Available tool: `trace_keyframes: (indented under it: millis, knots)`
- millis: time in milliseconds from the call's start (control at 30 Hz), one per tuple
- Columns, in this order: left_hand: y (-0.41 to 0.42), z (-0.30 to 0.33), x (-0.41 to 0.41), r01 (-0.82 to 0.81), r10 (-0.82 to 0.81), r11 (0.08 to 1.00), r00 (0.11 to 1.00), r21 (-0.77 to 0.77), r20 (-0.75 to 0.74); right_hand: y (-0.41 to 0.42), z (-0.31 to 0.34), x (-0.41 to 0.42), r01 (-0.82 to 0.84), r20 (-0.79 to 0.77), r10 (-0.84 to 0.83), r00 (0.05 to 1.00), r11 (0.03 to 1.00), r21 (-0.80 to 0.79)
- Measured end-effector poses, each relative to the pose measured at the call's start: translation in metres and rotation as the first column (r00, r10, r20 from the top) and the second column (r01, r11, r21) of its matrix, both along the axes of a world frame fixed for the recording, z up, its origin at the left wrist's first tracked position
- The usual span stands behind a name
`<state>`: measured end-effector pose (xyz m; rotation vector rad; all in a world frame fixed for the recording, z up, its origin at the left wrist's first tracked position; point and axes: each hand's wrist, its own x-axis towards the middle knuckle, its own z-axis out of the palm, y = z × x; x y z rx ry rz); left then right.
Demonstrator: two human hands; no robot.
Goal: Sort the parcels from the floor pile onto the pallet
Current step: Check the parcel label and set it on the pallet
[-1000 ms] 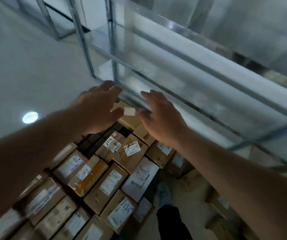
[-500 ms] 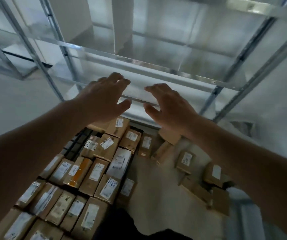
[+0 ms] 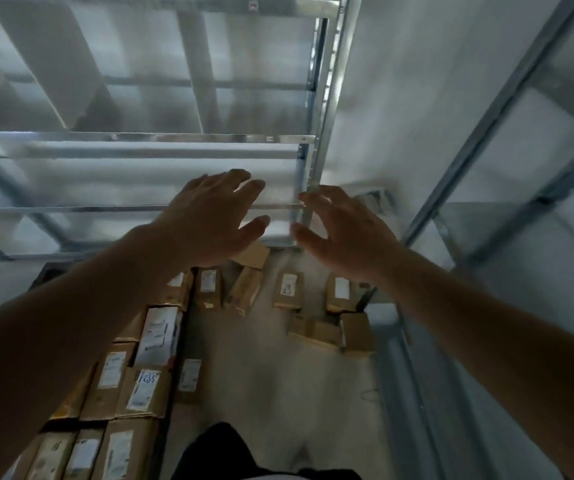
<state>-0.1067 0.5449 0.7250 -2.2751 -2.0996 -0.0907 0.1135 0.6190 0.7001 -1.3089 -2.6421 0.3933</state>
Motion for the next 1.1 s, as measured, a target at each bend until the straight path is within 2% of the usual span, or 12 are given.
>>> trace_keyframes:
  millis: [333,500,767,933,1100]
  knots:
    - [0.067,-0.043,0.04,0.194,-0.192,0.976,0.981,-0.095,0.024,0.035,-0.043,0.05,0.177,0.067,-0.169,0.983,0.976,-0.13]
    - [0.102,-0.075,0.052,0.282,-0.278,0.939,0.959,-0.194,0.051,0.039,-0.077,0.056,0.314,0.132,-0.291,0.948,0.926,-0.209]
    - [0.178,-0.136,0.086,0.381,-0.371,0.879,0.924,-0.288,0.091,0.078,-0.13,0.091,0.435,0.234,-0.377,0.896,0.849,-0.301]
    - [0.236,-0.223,0.121,0.377,-0.394,0.855,0.919,-0.355,0.025,0.124,-0.223,0.106,0.466,0.233,-0.404,0.884,0.794,-0.391]
    - [0.276,-0.348,0.148,0.246,-0.249,0.862,0.967,-0.443,0.052,0.175,-0.351,0.123,0.377,0.267,-0.271,0.925,0.746,-0.549]
